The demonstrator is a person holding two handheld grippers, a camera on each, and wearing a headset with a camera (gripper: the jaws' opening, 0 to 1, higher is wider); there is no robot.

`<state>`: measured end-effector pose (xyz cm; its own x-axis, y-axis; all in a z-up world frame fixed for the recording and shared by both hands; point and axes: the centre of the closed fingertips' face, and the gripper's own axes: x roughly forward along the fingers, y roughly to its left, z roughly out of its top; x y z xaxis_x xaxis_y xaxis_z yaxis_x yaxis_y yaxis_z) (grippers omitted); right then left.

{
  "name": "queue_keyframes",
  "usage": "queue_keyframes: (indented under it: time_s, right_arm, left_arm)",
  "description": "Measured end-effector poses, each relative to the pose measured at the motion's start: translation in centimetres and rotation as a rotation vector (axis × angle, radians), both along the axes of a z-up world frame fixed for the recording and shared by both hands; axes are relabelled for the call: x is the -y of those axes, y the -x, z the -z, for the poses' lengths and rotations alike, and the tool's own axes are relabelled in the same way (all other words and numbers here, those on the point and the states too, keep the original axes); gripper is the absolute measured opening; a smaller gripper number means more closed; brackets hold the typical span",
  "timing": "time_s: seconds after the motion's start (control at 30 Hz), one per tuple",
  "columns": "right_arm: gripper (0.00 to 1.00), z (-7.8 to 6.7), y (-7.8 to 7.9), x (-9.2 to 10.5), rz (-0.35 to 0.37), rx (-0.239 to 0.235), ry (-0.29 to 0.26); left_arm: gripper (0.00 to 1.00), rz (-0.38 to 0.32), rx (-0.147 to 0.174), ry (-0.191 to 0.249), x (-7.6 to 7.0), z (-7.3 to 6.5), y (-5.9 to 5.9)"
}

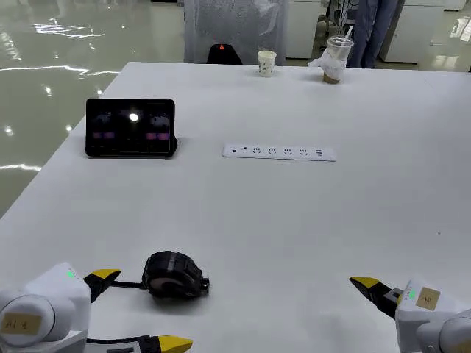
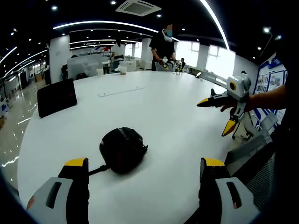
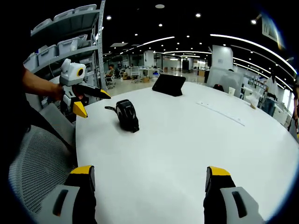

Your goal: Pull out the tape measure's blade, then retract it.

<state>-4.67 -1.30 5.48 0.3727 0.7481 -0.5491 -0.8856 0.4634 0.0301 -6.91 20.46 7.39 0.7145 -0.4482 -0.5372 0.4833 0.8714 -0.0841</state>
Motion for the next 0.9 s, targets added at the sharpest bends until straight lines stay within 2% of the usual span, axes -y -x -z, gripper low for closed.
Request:
queue_keyframes:
  time_s: [0.1, 0.17, 0.47, 0.5, 0.53, 0.6, 0.9]
  right_arm:
    - [0.99, 0.01, 0.08, 0.05, 0.001, -0.001, 0.002]
    - [0.99, 0.09, 0.12, 0.09, 0.001, -0.002, 0.002]
    - [0.99, 0.04, 0.14, 0.13, 0.002, -0.001, 0.001]
    - [0.99, 0.03, 0.13, 0.13, 0.002, -0.001, 0.001]
    - [0.99, 0.02, 0.13, 0.14, 0.001, 0.000, 0.002]
    - [0.99, -0.02, 0.14, 0.13, 0.001, 0.000, 0.001]
    - [0.99, -0.01, 0.25, 0.20, -0.002, -0.001, 0.005]
  left_arm:
    - [0.99, 0.002, -0.001, -0.004, 0.00, 0.03, 0.09]
    - [0.99, 0.003, -0.006, 0.009, 0.09, -0.04, 0.18]
    - [0.99, 0.009, -0.011, -0.005, -0.04, 0.08, 0.28]
    - [0.99, 0.010, -0.023, 0.008, 0.10, 0.10, 0.41]
    - [0.99, 0.007, -0.020, 0.010, 0.03, 0.05, 0.35]
    - [0.99, 0.012, -0.018, -0.010, -0.11, 0.18, 0.39]
    - [0.99, 0.015, -0.021, -0.017, -0.20, 0.20, 0.56]
